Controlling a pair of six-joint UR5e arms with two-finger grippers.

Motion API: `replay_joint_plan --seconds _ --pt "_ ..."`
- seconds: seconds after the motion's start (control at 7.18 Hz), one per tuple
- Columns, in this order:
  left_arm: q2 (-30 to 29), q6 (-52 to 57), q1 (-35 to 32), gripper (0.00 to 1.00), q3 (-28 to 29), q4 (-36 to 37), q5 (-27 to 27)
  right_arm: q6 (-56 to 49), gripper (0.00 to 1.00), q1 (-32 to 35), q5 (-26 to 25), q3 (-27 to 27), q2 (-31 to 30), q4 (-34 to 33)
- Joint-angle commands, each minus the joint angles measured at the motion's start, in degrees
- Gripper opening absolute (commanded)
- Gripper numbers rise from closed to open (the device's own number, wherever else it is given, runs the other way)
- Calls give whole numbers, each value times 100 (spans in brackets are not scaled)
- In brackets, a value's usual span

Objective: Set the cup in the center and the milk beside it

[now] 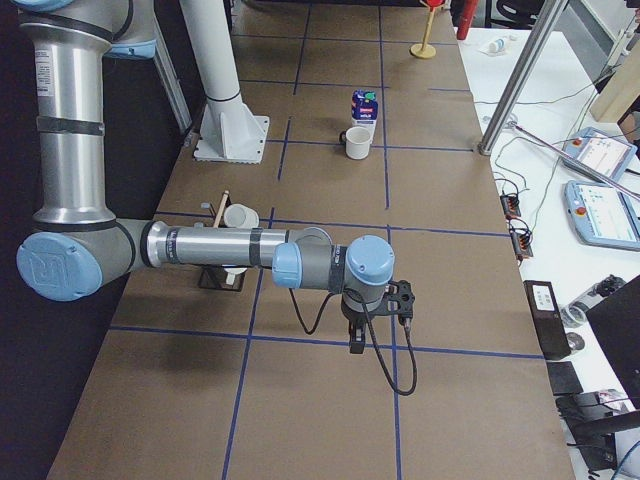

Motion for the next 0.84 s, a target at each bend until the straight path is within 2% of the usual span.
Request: replay_joint_plan --seconds 0.0,0.7 --pt "0 0 -5 100 1 0 3 7 100 0 -7 11 4 23" --pt "0 9 -14 100 -26 -18 3 7 100 0 -7 20 48 23"
